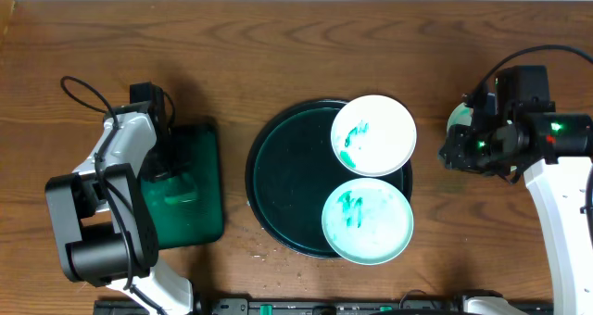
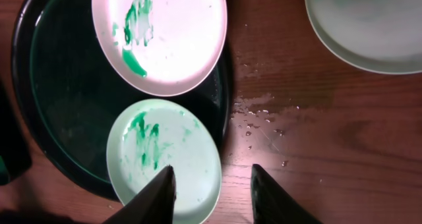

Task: Clean dirty plates on tray and stack at the side
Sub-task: 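Grasp the green sponge with the left gripper and lift it, then reach the right gripper to the upper white plate rim and grip it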

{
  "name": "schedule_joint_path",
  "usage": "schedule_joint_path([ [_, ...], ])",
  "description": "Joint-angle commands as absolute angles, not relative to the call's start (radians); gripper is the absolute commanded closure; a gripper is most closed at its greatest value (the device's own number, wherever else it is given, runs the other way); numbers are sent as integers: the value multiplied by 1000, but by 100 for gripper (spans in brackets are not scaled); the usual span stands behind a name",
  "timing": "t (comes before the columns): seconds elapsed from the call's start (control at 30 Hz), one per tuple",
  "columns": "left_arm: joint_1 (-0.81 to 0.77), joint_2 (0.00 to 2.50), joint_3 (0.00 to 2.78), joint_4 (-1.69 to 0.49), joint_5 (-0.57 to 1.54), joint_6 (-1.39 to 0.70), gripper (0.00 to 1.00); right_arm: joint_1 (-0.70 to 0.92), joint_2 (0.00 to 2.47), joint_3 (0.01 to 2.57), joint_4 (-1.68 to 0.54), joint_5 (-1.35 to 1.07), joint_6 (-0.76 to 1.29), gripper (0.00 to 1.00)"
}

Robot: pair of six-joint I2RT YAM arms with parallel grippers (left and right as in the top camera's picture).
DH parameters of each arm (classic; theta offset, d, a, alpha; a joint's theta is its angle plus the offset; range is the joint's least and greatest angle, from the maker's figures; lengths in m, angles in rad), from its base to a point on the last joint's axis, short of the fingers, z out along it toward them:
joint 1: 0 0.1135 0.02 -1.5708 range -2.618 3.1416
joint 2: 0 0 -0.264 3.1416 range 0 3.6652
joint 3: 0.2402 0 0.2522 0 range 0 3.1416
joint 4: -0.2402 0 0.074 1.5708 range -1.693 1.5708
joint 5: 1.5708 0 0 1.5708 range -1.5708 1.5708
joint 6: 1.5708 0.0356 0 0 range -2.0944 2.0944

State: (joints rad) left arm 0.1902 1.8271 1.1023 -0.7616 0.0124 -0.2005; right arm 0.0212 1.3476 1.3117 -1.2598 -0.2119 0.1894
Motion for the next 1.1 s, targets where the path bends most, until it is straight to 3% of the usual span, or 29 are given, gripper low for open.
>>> schedule_joint_path([
  [0.0, 188, 1842, 1107, -735, 52, -177, 93, 36, 1350, 1309, -1258, -218, 185, 79],
  [0.17, 161, 1732, 1107, -723, 4, -173, 93, 36, 1351, 1308, -1230, -215, 208, 98],
  [0.27, 129, 1655, 1107, -723, -41, -132, 93, 36, 1353, 1308, -1217, -215, 212, 99],
  [0.4, 74, 1578, 1106, -723, -169, -136, 93, 36, 1371, 1307, -1207, -215, 212, 88],
  [0.5, 41, 1552, 1106, -724, -251, -171, 93, 36, 1395, 1307, -1208, -215, 212, 85],
  [0.57, 25, 1548, 1106, -724, -313, -207, 93, 36, 1416, 1306, -1207, -214, 212, 76],
  [0.63, 7, 1548, 1106, -724, -382, -238, 93, 36, 1448, 1305, -1207, -214, 212, 76],
  [0.7, -7, 1548, 1106, -724, -429, -261, 93, 36, 1480, 1302, -1207, -214, 212, 67],
  [0.97, -64, 1548, 1106, -731, -518, -302, 93, 36, 1638, 1290, -1206, -214, 212, 64],
  [1.07, -83, 1548, 1106, -724, -556, -316, 93, 36, 1691, 1290, -1194, -215, 212, 49],
])
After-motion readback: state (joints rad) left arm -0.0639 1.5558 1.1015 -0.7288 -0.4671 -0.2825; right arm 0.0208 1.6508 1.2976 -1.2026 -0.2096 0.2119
